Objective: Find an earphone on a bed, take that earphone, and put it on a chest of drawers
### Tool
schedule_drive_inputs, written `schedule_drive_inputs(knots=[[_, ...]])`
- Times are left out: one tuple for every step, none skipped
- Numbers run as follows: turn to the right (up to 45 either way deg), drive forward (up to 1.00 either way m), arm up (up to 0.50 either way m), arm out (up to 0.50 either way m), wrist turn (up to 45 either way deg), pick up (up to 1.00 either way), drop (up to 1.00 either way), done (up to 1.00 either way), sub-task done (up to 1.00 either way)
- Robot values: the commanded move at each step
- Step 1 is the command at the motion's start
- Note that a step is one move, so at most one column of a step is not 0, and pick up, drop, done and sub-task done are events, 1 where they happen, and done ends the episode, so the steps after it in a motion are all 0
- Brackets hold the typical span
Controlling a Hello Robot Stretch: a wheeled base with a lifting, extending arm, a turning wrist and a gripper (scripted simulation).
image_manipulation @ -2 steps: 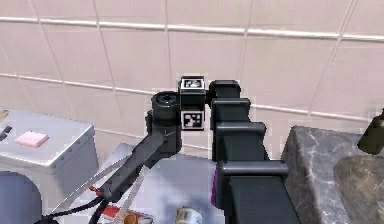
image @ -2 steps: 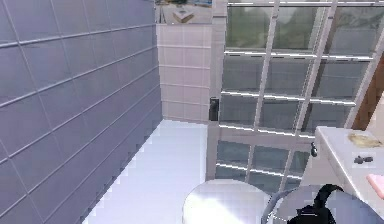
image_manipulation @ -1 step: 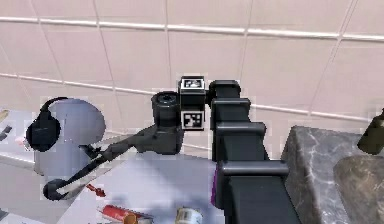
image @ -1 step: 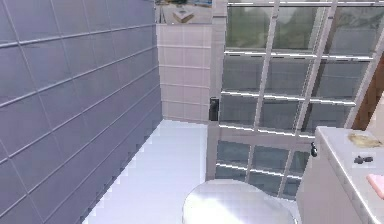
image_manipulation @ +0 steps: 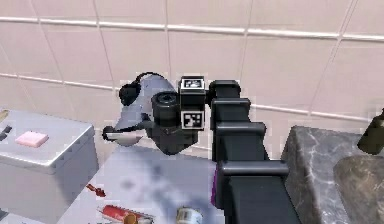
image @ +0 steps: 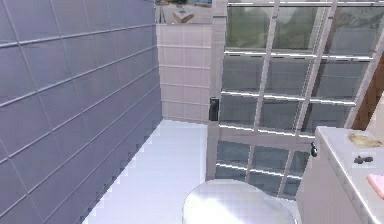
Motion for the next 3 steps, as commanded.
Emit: schedule_drive_inputs(knots=[[0.0, 0.00, 0.00, 0.00, 30.0, 0.00, 0.00, 0.00, 0.00], [0.0, 0.00, -0.30, 0.00, 0.0, 0.00, 0.00, 0.00, 0.00], [0.0, 0.00, 0.00, 0.00, 0.0, 0.00, 1.00, 0.00, 0.00]])
